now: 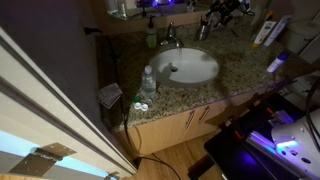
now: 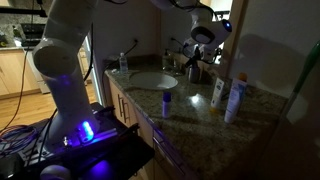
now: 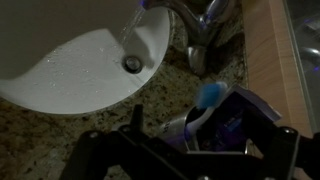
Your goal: Pick up the tooth brush wet it and put it back in the holder then close the tap
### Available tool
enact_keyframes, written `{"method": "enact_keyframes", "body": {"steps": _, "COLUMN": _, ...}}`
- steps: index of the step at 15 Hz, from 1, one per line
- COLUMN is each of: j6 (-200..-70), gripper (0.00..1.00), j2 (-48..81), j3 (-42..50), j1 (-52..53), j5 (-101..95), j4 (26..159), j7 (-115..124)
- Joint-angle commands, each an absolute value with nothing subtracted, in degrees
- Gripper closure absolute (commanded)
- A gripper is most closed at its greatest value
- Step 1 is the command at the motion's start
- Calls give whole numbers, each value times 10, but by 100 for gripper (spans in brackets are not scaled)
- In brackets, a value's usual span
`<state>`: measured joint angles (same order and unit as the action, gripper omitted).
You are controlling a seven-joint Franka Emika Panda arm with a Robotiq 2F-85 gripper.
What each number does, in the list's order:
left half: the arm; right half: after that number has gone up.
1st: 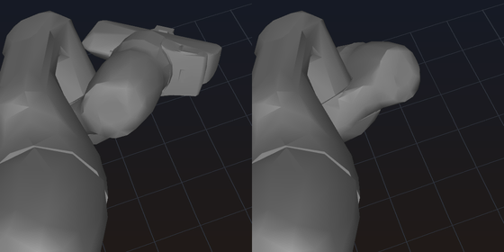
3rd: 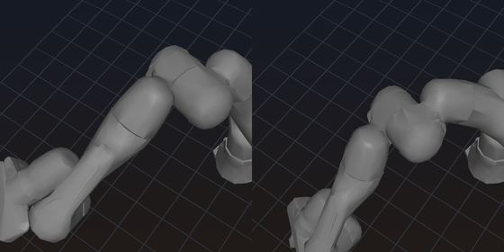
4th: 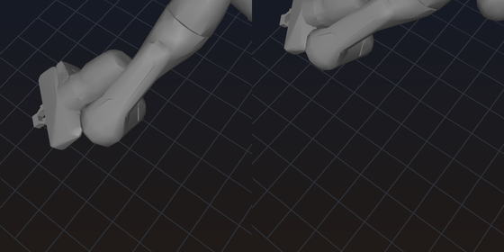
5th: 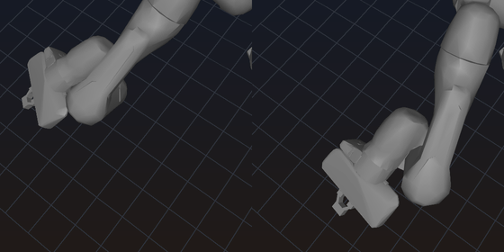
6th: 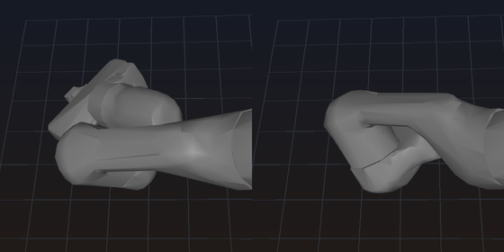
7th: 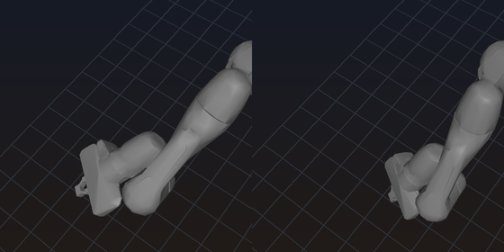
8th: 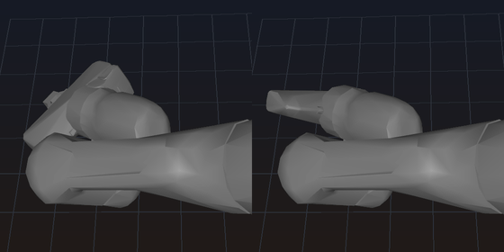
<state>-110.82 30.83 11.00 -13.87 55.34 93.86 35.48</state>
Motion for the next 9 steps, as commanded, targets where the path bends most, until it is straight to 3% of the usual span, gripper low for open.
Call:
{"method": "enact_keyframes", "body": {"steps": 1, "j6": -1106, "gripper": 0, "j2": 309, "j3": 108, "j1": -140, "j5": 552, "j4": 937, "j7": 356}}
{"method": "enact_keyframes", "body": {"steps": 2, "j6": -1105, "gripper": 25, "j2": 309, "j3": 108, "j1": -140, "j5": 552, "j4": 937, "j7": 356}}
{"method": "enact_keyframes", "body": {"steps": 3, "j6": -1108, "gripper": 26, "j2": 309, "j3": 109, "j1": -140, "j5": 552, "j4": 938, "j7": 355}}
{"method": "enact_keyframes", "body": {"steps": 9, "j6": -1107, "gripper": 68, "j2": 311, "j3": 110, "j1": -142, "j5": 550, "j4": 938, "j7": 351}}
